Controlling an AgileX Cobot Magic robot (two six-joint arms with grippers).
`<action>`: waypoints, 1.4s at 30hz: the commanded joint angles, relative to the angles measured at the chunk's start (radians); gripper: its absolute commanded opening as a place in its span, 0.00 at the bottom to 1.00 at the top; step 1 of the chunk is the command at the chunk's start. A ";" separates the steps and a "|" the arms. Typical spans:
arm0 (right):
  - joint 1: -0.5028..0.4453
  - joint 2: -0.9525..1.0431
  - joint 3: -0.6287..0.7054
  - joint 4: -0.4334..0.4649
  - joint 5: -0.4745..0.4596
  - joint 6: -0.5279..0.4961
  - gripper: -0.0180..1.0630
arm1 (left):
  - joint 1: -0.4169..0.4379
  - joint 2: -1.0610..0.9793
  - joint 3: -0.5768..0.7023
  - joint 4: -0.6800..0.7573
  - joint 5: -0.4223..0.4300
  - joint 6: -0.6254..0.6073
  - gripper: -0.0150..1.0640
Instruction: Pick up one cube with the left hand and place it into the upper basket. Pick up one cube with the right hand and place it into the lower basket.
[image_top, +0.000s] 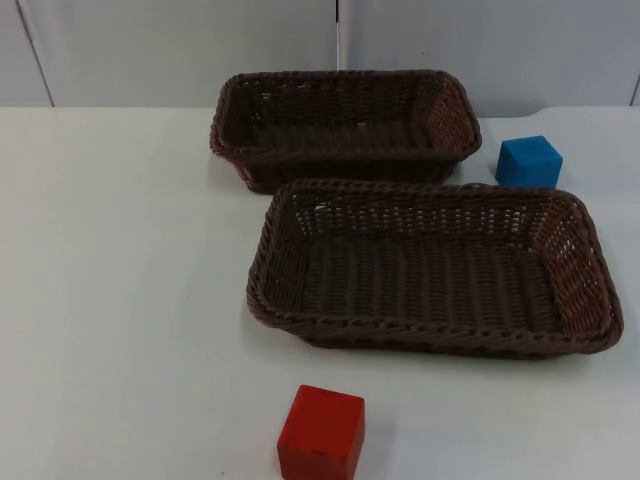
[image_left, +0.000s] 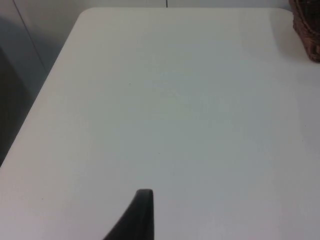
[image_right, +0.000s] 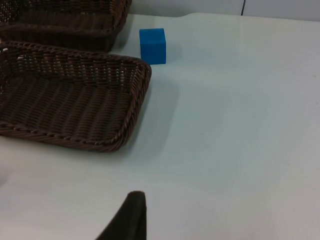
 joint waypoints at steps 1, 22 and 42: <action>-0.009 -0.003 0.000 -0.001 -0.005 -0.004 0.99 | -0.006 -0.004 0.006 -0.009 0.000 0.000 0.99; -0.009 -0.003 0.000 -0.001 -0.005 -0.004 0.99 | -0.006 -0.004 0.006 -0.014 -0.002 0.000 0.99; -0.009 -0.003 0.000 -0.001 -0.005 -0.004 0.99 | -0.006 0.122 -0.034 -0.040 -0.091 0.021 0.99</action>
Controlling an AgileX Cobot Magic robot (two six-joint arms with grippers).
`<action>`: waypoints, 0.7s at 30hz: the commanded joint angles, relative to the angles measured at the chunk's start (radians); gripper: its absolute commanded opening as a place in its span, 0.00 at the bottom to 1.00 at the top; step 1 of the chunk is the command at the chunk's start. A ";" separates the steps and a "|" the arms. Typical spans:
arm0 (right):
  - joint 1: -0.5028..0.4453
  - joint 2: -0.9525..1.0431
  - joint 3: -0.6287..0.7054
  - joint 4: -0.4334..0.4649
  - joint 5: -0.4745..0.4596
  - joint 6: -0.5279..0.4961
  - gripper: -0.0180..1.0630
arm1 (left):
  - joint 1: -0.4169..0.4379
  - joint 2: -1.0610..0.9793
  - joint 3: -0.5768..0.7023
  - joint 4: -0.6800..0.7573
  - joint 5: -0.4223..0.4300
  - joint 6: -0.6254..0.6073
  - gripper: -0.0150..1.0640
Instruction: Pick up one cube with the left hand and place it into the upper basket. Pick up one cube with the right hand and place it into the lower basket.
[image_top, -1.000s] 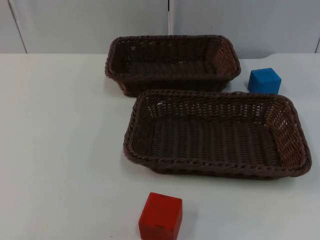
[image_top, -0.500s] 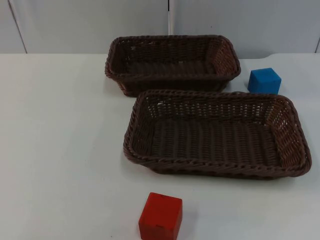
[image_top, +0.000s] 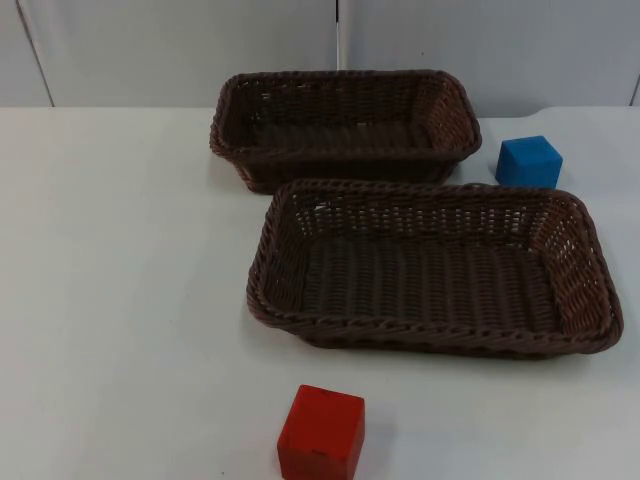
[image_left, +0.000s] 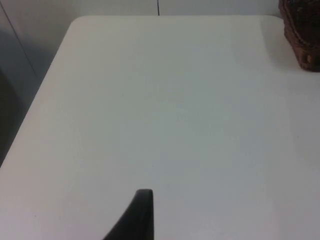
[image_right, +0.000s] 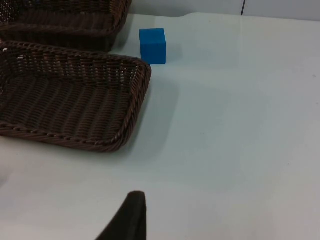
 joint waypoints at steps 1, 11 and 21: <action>-0.009 -0.003 0.000 -0.001 -0.005 -0.004 0.99 | -0.006 0.028 -0.007 -0.020 -0.029 0.004 0.99; -0.009 -0.003 0.000 -0.001 -0.005 -0.004 0.99 | -0.019 0.106 -0.007 -0.046 -0.083 0.004 0.99; -0.009 -0.003 0.000 -0.001 -0.005 -0.004 0.99 | -0.019 0.189 -0.007 -0.058 -0.118 0.015 0.99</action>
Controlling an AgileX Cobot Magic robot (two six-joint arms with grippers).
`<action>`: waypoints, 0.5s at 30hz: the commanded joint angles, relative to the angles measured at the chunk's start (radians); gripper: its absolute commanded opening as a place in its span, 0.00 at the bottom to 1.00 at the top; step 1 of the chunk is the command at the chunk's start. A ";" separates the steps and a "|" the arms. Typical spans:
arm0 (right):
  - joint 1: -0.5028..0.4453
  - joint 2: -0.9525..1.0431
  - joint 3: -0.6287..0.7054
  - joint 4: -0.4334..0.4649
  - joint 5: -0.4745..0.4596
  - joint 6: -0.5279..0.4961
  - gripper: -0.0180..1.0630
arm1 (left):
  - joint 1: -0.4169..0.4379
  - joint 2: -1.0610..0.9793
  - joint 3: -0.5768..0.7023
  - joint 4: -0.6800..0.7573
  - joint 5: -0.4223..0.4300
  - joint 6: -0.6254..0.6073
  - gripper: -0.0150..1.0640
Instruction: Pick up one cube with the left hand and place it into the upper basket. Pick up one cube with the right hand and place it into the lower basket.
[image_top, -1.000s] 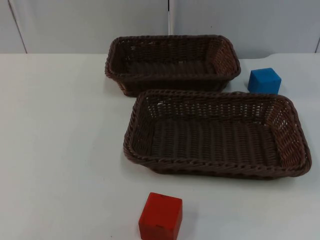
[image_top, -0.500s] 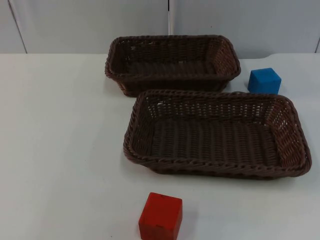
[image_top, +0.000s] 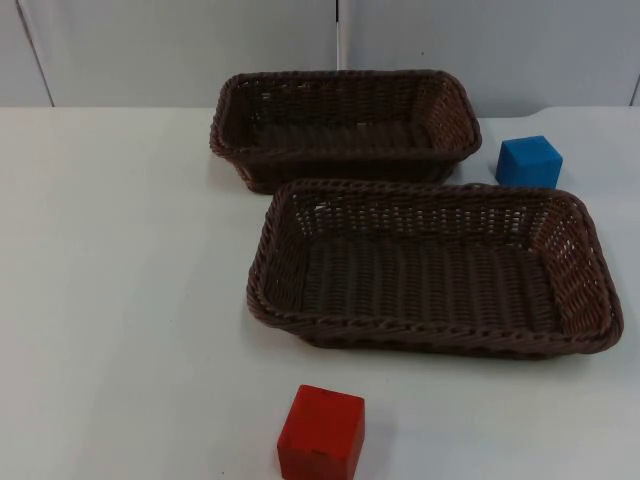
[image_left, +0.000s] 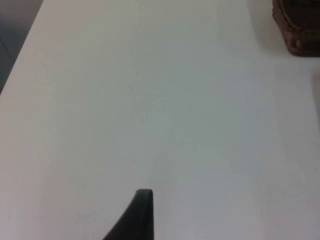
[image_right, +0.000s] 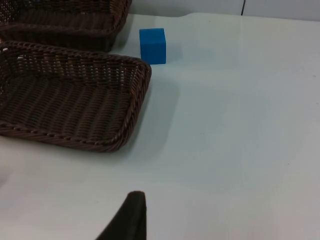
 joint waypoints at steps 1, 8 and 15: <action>-0.009 -0.003 0.000 -0.001 -0.005 -0.004 0.99 | -0.006 0.014 -0.004 -0.013 -0.030 0.005 0.99; -0.009 -0.003 0.000 -0.001 -0.005 -0.004 0.99 | -0.006 0.056 -0.035 -0.022 -0.033 0.020 0.99; -0.009 -0.003 0.000 -0.001 -0.005 -0.004 0.99 | -0.006 0.155 -0.118 -0.028 -0.019 0.056 0.99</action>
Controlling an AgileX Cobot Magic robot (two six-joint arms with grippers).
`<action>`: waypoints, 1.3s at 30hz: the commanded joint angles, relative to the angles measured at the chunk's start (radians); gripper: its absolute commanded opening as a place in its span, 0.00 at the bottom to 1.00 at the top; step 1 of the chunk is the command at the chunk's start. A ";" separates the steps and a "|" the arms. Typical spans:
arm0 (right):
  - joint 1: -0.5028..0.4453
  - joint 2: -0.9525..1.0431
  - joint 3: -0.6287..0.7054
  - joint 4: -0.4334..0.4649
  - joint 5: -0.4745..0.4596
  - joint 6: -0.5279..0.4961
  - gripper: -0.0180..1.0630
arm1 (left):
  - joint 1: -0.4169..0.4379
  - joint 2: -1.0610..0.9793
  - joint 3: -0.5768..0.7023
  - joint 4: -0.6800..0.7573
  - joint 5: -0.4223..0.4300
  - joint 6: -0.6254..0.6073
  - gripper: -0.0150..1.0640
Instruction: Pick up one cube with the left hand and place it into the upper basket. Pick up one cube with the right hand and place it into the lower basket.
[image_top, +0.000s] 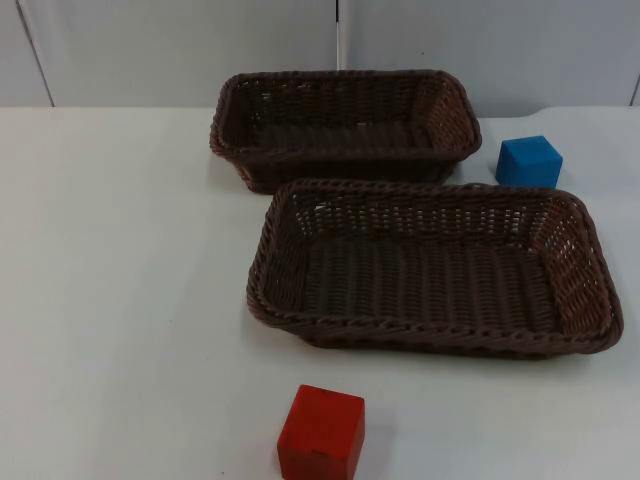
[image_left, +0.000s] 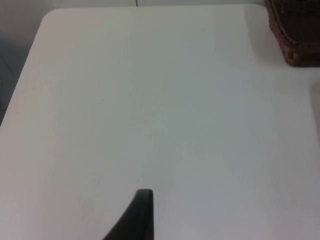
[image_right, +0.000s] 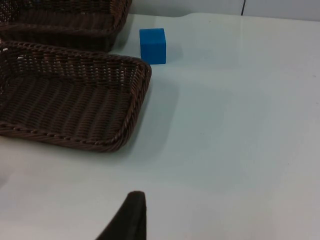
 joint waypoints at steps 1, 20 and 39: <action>-0.009 -0.003 0.000 -0.001 -0.005 -0.004 0.99 | -0.006 0.028 -0.022 -0.028 0.007 0.013 0.99; -0.009 -0.003 0.000 -0.001 -0.005 -0.004 0.99 | -0.006 0.332 -0.045 -0.501 0.015 0.366 0.99; -0.009 -0.003 0.000 -0.001 -0.005 -0.004 0.99 | -0.078 0.578 -0.045 -0.635 0.003 0.492 0.99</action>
